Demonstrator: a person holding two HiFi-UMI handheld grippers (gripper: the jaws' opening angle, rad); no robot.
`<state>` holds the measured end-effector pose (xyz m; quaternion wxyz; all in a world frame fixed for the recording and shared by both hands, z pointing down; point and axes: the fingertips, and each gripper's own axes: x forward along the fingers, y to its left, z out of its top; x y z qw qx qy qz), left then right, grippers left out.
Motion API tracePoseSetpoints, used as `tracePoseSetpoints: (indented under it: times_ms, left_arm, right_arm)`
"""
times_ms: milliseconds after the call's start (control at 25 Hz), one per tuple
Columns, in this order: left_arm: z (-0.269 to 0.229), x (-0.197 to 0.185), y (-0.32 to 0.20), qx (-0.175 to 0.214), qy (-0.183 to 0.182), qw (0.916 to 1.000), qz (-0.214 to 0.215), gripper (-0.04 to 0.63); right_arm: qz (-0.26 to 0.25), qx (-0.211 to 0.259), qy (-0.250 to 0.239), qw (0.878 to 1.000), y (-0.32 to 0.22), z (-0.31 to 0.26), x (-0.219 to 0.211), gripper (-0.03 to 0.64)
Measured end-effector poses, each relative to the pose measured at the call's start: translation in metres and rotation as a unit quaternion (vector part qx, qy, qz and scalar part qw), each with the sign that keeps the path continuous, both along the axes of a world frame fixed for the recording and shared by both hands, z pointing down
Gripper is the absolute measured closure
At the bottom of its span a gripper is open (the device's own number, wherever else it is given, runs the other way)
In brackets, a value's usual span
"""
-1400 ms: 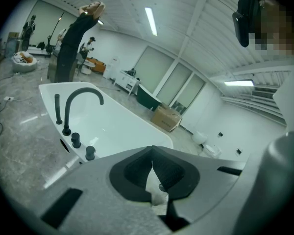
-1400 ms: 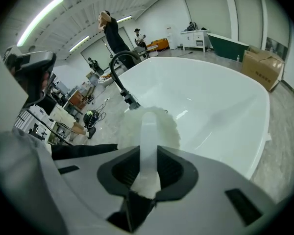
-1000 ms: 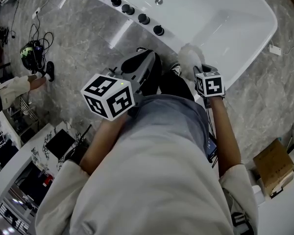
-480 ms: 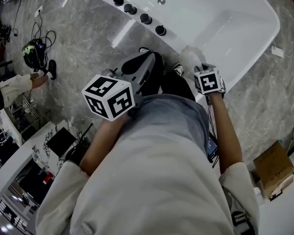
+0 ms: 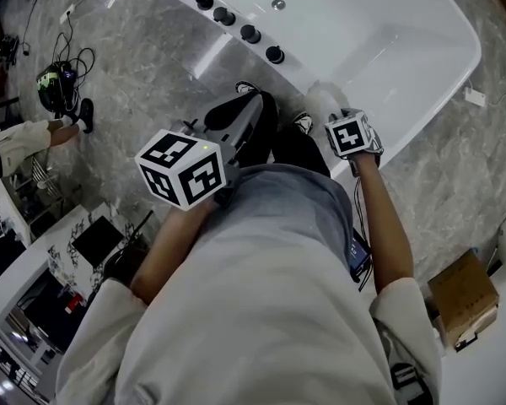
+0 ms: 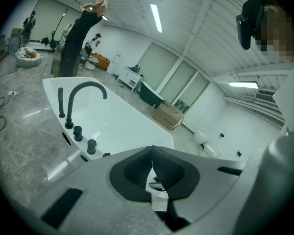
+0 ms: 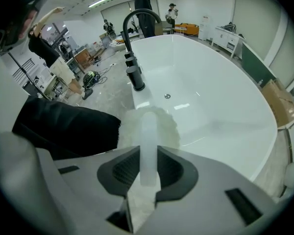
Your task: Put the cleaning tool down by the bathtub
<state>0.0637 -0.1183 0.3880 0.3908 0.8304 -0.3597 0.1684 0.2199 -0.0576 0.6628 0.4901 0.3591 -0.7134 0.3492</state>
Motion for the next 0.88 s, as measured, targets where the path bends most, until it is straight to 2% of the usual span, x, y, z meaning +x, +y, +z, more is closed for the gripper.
tracePoseSetpoints:
  times_ms: [440,880]
  left_arm:
    - [-0.002,-0.006,-0.001,0.002,-0.003,1.0000,-0.008,0.591]
    - [0.004,-0.004,0.002,-0.005,-0.004,1.0000,-0.006,0.591]
  right_arm:
    - [-0.072,0.008,0.045,0.996,-0.009,0.015,-0.003,0.541]
    - [-0.070,-0.005,0.040,0.997,-0.012,0.021,-0.002,0.541]
